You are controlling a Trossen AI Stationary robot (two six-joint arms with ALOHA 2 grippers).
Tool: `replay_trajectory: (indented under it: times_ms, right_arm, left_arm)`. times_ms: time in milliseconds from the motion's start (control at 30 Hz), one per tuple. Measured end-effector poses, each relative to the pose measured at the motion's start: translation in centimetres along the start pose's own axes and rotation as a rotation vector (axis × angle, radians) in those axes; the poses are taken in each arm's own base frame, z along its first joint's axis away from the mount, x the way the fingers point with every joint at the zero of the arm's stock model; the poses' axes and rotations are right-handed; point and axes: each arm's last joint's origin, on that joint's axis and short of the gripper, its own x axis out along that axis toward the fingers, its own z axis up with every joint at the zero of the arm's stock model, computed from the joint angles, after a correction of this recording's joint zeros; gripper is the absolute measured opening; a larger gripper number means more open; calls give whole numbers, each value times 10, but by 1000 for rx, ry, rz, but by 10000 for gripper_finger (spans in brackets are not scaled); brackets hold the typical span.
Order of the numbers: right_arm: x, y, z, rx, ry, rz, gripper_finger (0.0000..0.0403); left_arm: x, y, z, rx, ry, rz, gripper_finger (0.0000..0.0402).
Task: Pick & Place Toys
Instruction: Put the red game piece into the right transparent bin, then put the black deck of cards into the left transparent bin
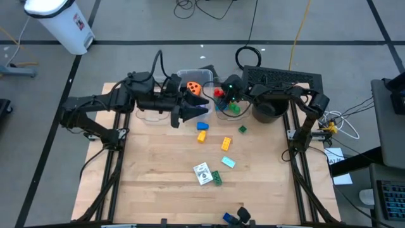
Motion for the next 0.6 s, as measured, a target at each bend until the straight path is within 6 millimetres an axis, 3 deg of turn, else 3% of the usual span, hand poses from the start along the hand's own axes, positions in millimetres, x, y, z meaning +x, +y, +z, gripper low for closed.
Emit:
replay_trajectory:
  times_ms: [167, 333, 600]
  right_arm:
    - [0, -1, -3, -3, 28, -5, 135]
    - [-1, -1, -5, 3, 56, -10, 172]
    - [-24, 0, 8, 5, -16, -3, 230]
  left_arm:
    - [0, 0, 0, -2, -9, 10, 255]
    - [0, -3, -1, -13, -5, 3, 263]
    - [1, -10, -12, 33, 65, -3, 251]
